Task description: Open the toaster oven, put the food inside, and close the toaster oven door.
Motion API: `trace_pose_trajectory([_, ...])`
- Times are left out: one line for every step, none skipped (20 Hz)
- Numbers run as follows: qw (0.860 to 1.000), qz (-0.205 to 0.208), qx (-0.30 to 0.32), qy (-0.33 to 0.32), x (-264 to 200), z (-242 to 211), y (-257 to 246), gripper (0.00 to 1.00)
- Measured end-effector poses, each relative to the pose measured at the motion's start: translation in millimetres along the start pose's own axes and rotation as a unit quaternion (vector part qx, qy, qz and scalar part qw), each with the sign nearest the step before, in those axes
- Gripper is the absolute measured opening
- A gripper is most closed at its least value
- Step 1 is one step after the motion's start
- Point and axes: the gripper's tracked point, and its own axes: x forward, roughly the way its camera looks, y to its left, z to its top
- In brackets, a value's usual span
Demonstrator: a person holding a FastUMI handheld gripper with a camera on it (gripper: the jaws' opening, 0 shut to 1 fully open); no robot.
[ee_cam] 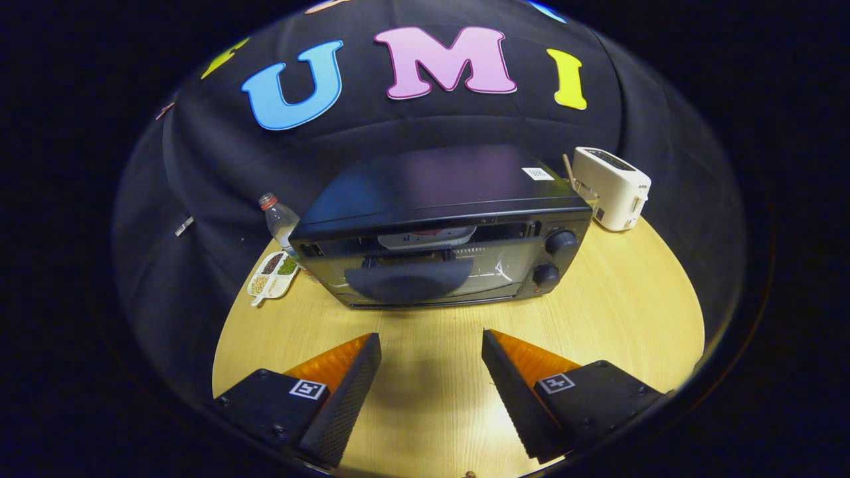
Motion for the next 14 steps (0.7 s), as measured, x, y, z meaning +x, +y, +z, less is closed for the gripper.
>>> trace_pose_trajectory([1.0,0.002,-0.002,-0.007,-8,2,-2,0.99])
trace_pose_trajectory([1.0,0.005,-0.001,-0.017,-14,7,-5,0.99])
trace_pose_trajectory([1.0,0.009,0.003,-0.03,-22,15,-9,0.99])
trace_pose_trajectory([0.999,0.012,0.005,-0.042,-31,22,-12,0.99])
trace_pose_trajectory([0.998,0.014,0.005,-0.057,-43,30,-17,0.99])
trace_pose_trajectory([0.997,0.011,0.003,-0.072,-55,41,-24,0.99])
trace_pose_trajectory([0.996,0.008,0.001,-0.087,-66,51,-32,0.99])
trace_pose_trajectory([0.995,0.006,0.002,-0.099,-75,61,-39,0.99])
trace_pose_trajectory([0.994,0.006,0.004,-0.111,-86,70,-45,0.99])
trace_pose_trajectory([0.992,0.005,0.005,-0.126,-98,80,-53,0.99])
trace_pose_trajectory([0.99,0.002,0.002,-0.141,-110,91,-60,0.99])
trace_pose_trajectory([0.988,-0.001,-0.003,-0.157,-123,102,-69,0.99])
trace_pose_trajectory([0.984,-0.006,-0.01,-0.178,-138,113,-76,0.99])
trace_pose_trajectory([0.98,-0.012,-0.015,-0.197,-154,126,-84,0.99])
